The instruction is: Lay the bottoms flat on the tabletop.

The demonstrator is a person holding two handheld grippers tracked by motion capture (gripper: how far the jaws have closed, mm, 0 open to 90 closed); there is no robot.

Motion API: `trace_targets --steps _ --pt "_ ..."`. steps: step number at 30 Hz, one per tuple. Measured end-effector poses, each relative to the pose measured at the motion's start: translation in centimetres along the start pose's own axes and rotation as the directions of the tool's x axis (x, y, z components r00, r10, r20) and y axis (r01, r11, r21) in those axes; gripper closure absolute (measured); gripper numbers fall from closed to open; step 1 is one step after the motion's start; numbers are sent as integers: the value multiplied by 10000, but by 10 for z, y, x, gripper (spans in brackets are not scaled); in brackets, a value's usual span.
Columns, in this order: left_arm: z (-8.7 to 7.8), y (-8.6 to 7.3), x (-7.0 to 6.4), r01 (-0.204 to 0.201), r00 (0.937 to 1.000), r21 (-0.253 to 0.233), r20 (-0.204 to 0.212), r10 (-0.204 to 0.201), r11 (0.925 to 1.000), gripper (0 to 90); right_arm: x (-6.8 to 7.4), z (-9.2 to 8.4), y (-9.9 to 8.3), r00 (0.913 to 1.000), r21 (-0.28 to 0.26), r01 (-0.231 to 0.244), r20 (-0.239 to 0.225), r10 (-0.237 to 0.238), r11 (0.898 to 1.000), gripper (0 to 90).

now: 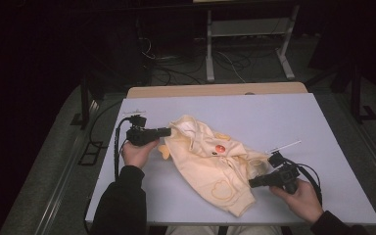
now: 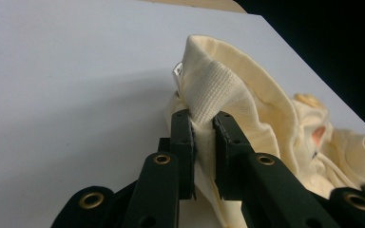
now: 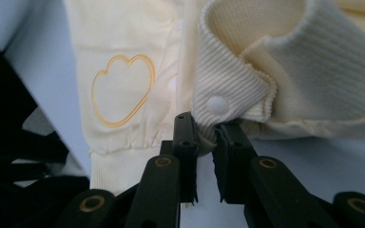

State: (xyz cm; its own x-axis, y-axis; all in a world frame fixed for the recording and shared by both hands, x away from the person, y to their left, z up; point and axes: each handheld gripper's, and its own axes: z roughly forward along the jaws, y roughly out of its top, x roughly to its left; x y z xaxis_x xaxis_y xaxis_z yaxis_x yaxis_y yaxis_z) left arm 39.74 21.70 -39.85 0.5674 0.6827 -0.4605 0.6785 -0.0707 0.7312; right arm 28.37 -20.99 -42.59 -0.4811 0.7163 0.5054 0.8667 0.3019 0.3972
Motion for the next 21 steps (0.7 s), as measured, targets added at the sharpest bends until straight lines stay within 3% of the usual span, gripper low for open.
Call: trace_targets --steps 4,9,13,18,21 --pt "7 -1 1 6 10000 50 21 -6 10000 785 13 6 -10 9992 306 227 -350 -216 9993 782" --pt "13 -2 0 -65 9999 168 90 64 9998 785 23 -1 -15 9959 798 530 -769 -468 9954 663" --pt "14 -2 2 66 9999 154 128 -68 9999 785 43 -11 -14 9805 824 1424 -1480 -1292 9864 559" --pt "14 -2 0 78 9998 145 181 -80 9999 785 63 -13 11 9572 458 2695 -1222 -2623 9619 492" --pt "14 -2 -1 46 9998 160 205 -49 9999 784 61 -10 36 9462 -6 2919 -1456 -2889 9564 482"
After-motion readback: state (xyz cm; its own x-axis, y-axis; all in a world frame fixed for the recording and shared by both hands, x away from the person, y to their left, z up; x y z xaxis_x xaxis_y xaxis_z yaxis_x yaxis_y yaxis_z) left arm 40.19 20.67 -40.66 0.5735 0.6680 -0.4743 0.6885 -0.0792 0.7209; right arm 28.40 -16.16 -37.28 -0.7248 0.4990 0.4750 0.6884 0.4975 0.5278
